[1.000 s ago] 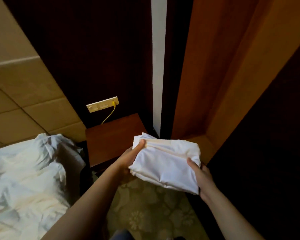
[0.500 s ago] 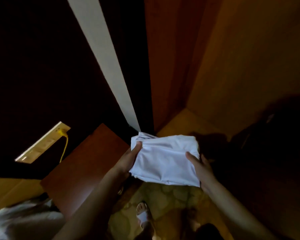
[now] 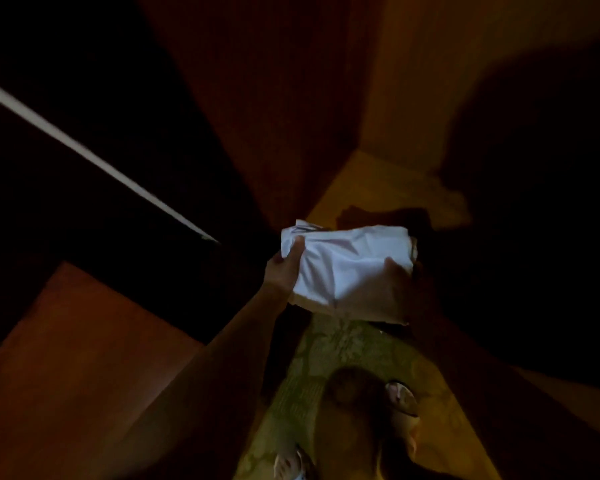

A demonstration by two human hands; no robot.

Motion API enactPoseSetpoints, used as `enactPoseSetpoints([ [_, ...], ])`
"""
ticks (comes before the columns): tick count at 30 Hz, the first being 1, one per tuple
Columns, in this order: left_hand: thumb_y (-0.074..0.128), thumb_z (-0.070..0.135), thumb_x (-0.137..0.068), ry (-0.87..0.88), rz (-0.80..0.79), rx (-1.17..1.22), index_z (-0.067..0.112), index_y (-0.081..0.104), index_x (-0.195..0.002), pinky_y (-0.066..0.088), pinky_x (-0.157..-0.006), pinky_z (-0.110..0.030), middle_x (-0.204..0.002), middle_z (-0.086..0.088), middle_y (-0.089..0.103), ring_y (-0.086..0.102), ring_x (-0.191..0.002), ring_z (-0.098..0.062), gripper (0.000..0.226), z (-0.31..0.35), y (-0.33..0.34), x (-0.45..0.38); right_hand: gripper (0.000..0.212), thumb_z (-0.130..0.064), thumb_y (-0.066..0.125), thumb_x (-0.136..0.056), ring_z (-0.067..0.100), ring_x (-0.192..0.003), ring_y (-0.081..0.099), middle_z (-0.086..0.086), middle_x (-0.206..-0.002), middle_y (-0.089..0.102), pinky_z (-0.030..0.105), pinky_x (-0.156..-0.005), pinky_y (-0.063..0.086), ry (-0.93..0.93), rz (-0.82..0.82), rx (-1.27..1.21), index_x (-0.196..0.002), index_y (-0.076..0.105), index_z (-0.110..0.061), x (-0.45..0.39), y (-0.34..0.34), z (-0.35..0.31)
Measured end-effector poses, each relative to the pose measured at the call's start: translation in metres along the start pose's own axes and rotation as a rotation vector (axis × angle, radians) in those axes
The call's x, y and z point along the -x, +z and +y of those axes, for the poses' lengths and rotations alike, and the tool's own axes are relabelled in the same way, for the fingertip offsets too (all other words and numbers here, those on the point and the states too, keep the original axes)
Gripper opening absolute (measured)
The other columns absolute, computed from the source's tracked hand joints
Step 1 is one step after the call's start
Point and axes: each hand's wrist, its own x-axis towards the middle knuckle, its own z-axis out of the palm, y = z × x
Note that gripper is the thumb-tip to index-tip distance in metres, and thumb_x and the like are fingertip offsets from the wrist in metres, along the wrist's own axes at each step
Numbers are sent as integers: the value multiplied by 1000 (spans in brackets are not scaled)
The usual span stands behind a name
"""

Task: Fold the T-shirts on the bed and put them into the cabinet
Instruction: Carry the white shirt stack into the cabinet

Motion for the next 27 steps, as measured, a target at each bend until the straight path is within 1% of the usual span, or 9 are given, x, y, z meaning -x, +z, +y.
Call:
enactPoseSetpoints([
  [3,68,53,-89,45,-38,-65,18,70,-102,55,-64,-26,-94,-1,72,69,-82,-13,38,-26,28,-77,46,-43,65,-93,27,-129,49,7,-142,49,39,-107,38,-7,23,-26,-133,53,-25,-81,17,41],
  [6,67,59,-87,106,-66,-121,18,72,-106,59,-74,-31,-101,-4,74,71,-90,-18,46,-47,52,-148,66,-34,72,-90,30,-128,52,11,-142,52,45,-107,42,-31,65,-93,-146,43,-12,-147,41,73],
  [9,64,54,-91,148,-71,-136,18,69,-109,53,-56,-18,-93,2,70,66,-78,-8,41,-63,74,-204,66,-28,74,-89,30,-134,48,15,-146,50,38,-111,37,-107,151,-37,-145,46,-8,-212,65,105],
  [12,64,47,-94,187,-71,-125,16,67,-117,48,-50,-12,-96,1,67,62,-76,-3,39,-74,85,-250,68,-29,70,-91,31,-139,39,16,-151,42,35,-113,29,-85,180,9,-148,41,-6,-260,86,123],
  [14,63,47,-95,231,-64,-137,13,67,-121,50,-54,-13,-102,-1,67,64,-80,-6,43,-80,89,-279,74,-28,70,-91,33,-143,32,20,-156,33,39,-116,23,-104,199,48,-151,34,-4,-282,100,130],
  [18,61,55,-93,250,-41,-213,10,64,-126,49,-81,-29,-115,-7,66,63,-102,-21,56,-77,95,-318,82,-34,70,-90,35,-147,24,20,-159,25,42,-119,19,-139,189,127,-153,27,-2,-317,120,146],
  [22,60,56,-93,285,39,-351,2,59,-125,45,-81,-30,-111,-6,63,62,-107,-26,62,-68,100,-332,84,-43,66,-90,36,-146,26,22,-157,29,43,-119,21,-221,206,219,-153,28,-1,-325,117,154],
  [24,58,49,-97,520,138,-527,3,56,-129,43,-82,-30,-115,-12,64,61,-114,-31,56,-65,101,-326,81,-37,65,-93,36,-148,21,20,-159,24,46,-119,20,-356,296,370,-155,24,-5,-312,111,153],
  [27,50,40,-99,1211,224,-925,2,58,-126,43,-91,-42,-119,-20,61,57,-109,-40,47,-71,97,-317,75,-47,61,-91,39,-145,24,20,-156,30,53,-116,25,-769,339,612,-151,35,-10,-290,110,156],
])
